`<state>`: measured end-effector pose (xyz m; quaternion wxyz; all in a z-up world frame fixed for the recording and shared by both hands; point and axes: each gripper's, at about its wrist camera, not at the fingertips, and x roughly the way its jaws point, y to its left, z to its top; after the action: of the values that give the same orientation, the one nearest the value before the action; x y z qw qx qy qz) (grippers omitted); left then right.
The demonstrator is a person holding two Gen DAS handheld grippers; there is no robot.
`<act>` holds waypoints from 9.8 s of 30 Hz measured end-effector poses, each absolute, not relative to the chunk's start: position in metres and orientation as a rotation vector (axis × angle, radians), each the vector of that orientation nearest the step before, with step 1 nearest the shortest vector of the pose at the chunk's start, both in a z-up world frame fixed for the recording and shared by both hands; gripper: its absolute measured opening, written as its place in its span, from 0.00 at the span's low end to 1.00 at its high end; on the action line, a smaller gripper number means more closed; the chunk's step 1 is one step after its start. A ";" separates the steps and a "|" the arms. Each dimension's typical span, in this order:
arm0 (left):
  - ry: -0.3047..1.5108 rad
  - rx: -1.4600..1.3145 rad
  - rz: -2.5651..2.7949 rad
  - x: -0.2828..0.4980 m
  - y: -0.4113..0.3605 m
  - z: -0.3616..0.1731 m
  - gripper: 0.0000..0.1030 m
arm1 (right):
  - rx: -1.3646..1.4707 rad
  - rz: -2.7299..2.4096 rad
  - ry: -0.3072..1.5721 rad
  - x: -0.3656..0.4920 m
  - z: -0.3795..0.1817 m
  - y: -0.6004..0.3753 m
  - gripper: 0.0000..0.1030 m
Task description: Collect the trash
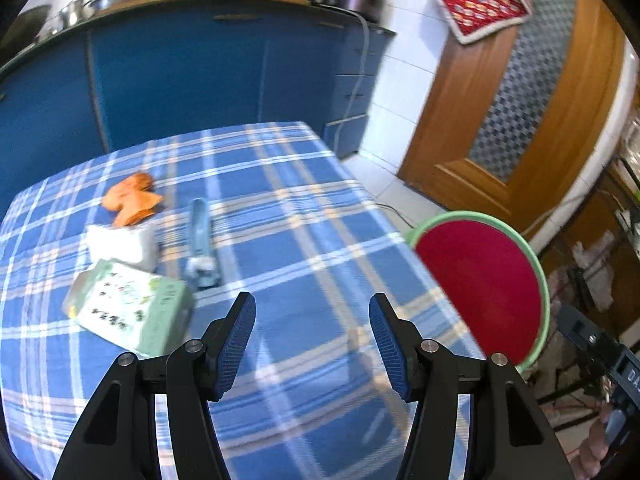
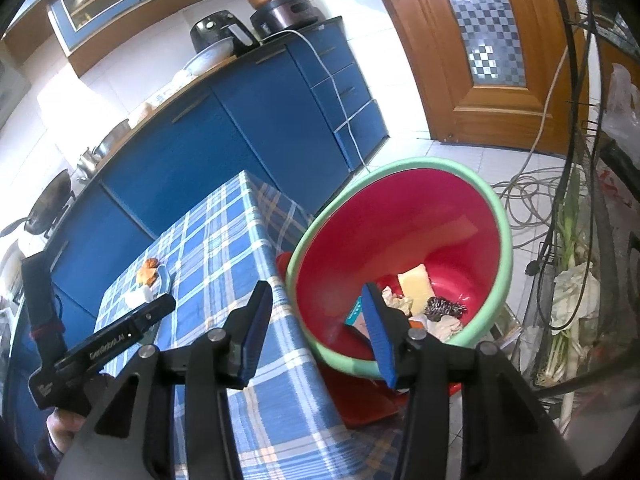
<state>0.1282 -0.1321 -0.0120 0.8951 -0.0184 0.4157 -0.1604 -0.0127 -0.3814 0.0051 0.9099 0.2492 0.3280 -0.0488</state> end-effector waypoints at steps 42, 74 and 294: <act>0.924 -0.129 -0.215 0.123 -0.040 -0.034 0.59 | 0.473 -0.021 0.711 0.000 0.007 -0.343 0.49; 0.889 -0.128 0.068 0.164 0.014 -0.049 0.68 | 0.400 0.007 0.743 0.013 0.006 -0.307 0.49; 0.874 -0.309 0.056 0.201 -0.009 -0.042 0.53 | 0.391 -0.062 0.732 0.030 -0.002 -0.345 0.54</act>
<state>0.2011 -0.0089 -0.0425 0.8941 -0.1489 0.4216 0.0270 0.0295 -0.3450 -0.0019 0.9148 0.1897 0.3553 -0.0301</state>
